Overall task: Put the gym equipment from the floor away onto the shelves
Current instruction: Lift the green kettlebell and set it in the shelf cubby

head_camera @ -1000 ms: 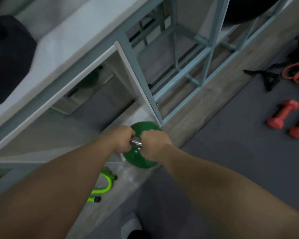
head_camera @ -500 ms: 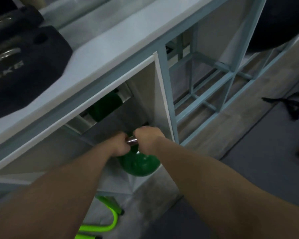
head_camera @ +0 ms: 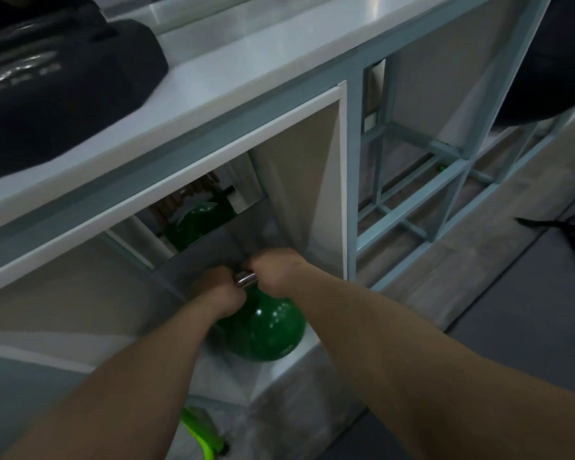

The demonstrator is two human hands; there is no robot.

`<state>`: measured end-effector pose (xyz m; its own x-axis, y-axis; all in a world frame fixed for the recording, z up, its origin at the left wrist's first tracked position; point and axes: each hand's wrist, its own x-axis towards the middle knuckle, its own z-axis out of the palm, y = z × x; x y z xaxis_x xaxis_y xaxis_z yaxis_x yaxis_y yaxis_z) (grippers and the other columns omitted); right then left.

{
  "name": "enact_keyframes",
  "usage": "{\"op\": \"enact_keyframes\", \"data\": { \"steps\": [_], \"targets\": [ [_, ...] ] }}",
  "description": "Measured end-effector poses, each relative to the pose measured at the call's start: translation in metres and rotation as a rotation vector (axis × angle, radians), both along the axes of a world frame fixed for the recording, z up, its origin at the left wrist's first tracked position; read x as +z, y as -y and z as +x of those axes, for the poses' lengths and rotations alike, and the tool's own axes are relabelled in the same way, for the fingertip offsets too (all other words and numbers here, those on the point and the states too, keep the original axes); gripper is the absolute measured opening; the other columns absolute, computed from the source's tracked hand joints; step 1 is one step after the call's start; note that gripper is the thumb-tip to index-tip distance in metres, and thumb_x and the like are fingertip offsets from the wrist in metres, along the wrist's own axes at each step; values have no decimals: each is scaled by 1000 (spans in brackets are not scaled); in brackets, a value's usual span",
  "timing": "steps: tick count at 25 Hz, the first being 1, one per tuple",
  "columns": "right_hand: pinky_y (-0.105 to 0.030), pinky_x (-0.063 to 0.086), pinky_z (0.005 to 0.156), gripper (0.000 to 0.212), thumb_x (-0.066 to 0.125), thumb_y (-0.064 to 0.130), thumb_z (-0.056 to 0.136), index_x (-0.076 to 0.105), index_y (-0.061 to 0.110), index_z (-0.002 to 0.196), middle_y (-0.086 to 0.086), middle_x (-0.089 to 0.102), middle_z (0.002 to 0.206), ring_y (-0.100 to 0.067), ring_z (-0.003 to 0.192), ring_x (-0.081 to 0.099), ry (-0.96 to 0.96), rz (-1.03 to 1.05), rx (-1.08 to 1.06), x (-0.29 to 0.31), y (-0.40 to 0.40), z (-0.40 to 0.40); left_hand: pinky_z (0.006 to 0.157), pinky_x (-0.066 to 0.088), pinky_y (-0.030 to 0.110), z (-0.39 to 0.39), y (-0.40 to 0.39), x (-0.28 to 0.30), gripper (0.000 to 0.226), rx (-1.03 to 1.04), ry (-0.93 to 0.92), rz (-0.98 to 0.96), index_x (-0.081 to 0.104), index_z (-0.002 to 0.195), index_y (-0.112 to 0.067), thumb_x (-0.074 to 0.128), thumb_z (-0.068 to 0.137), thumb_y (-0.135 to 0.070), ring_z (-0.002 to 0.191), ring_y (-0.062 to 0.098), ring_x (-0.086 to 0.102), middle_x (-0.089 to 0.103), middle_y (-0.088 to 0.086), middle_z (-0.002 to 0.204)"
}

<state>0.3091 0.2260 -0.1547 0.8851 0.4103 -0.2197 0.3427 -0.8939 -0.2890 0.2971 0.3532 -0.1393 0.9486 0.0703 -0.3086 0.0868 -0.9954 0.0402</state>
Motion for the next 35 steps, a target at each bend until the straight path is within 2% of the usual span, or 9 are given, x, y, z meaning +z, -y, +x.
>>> {"op": "enact_keyframes", "data": {
  "steps": [8,11,14,17,20,23,29,32,35],
  "targets": [
    [-38,51,89,30,50,19,100,65,19,126,-8,63,131,-31,121,60,95,-44,-8,-2,-7,6,75,51,28,6,-3,3,47,90,-102,-89,68,118,-10,78,75,-27,102,30,69,71,17,114],
    [-41,51,91,31,47,14,101,65,15,126,-10,62,133,-32,123,60,102,-44,-55,12,-2,-5,80,53,31,7,4,16,50,27,-128,-57,67,119,-11,81,75,-31,102,30,69,71,15,114],
    [-42,51,94,28,48,9,100,66,7,122,-14,63,131,-33,120,61,63,49,-48,36,15,-14,74,46,29,5,30,33,29,-17,-37,-81,67,114,-3,64,91,-21,103,31,67,70,15,110],
    [-38,53,92,21,54,8,96,68,6,111,-17,67,120,-33,109,65,4,208,-96,48,52,-36,78,52,32,-16,67,43,32,-95,55,-93,72,102,-13,50,91,-34,97,29,68,72,11,105],
    [-35,53,78,14,56,12,93,67,8,100,-18,70,106,-33,96,67,-101,289,-183,50,124,-77,70,55,35,-57,120,48,23,-157,98,-171,67,80,-15,57,83,-36,84,32,70,73,11,89],
    [-34,45,72,27,54,21,96,68,2,110,-22,69,108,-35,97,66,-218,303,-331,57,220,-123,72,56,35,-101,194,53,34,-187,-192,-260,65,66,-15,60,84,-44,80,29,71,74,9,79],
    [-39,51,91,32,52,24,96,68,5,116,-20,68,122,-37,113,64,-322,511,-868,76,440,-198,61,44,28,-139,402,78,20,-232,-347,-427,72,71,-12,69,87,-24,73,25,68,67,0,63],
    [-38,50,93,32,51,26,94,67,6,115,-19,68,124,-37,115,63,-296,555,-1153,73,542,-236,75,53,33,-146,506,75,23,-304,-386,-447,67,66,-20,69,89,-22,77,22,68,72,1,73],
    [-32,47,89,29,52,24,93,65,5,111,-17,70,120,-35,115,63,-304,611,-1413,39,622,-264,80,51,33,-151,590,46,24,-314,-417,-451,62,67,-22,68,90,-24,85,22,67,69,-1,75]
  ]
}}
